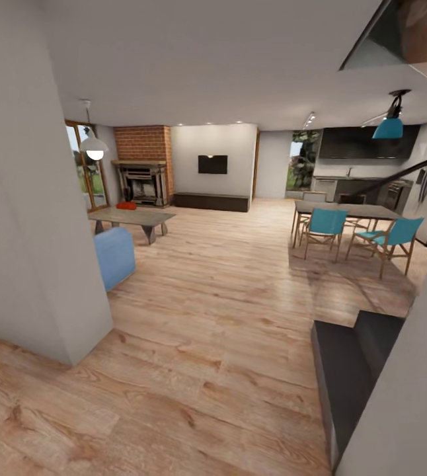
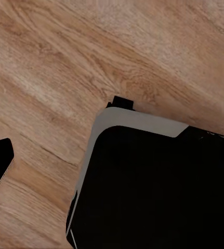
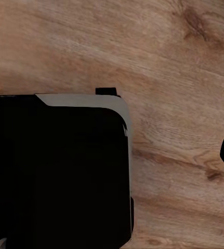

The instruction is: Move the two storage containers from the living room to the garage. In the garage, place one container on the floor and stack the other container on top of it (either order is fine).

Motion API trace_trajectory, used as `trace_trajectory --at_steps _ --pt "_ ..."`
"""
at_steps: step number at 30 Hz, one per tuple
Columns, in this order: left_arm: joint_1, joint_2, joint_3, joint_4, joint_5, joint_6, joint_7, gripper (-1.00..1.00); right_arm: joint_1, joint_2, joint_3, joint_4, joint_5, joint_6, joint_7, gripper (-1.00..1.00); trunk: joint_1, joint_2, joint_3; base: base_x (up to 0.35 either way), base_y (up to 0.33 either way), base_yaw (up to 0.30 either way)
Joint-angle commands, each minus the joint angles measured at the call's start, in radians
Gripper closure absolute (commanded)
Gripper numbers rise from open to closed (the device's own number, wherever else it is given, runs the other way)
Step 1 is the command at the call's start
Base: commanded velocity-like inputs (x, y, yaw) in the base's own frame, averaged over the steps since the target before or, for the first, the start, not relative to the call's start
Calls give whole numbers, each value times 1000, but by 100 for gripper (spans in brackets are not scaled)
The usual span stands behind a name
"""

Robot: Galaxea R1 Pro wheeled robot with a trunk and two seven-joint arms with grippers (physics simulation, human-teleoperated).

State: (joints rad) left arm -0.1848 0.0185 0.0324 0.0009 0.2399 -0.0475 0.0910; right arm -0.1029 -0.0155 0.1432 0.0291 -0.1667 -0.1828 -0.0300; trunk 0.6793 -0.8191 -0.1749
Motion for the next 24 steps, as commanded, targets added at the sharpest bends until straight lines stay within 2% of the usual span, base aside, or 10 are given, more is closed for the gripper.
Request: trace_trajectory --at_steps 1,24 --pt "-1 0 3 1 2 -3 1 -100 -1 0 8 3 -10 -6 -1 -100 1 -1 -1 323 81 -4" --pt "-1 0 3 1 2 -3 1 -100 -1 0 9 3 -8 -6 -1 -100 1 -1 -1 323 69 0"
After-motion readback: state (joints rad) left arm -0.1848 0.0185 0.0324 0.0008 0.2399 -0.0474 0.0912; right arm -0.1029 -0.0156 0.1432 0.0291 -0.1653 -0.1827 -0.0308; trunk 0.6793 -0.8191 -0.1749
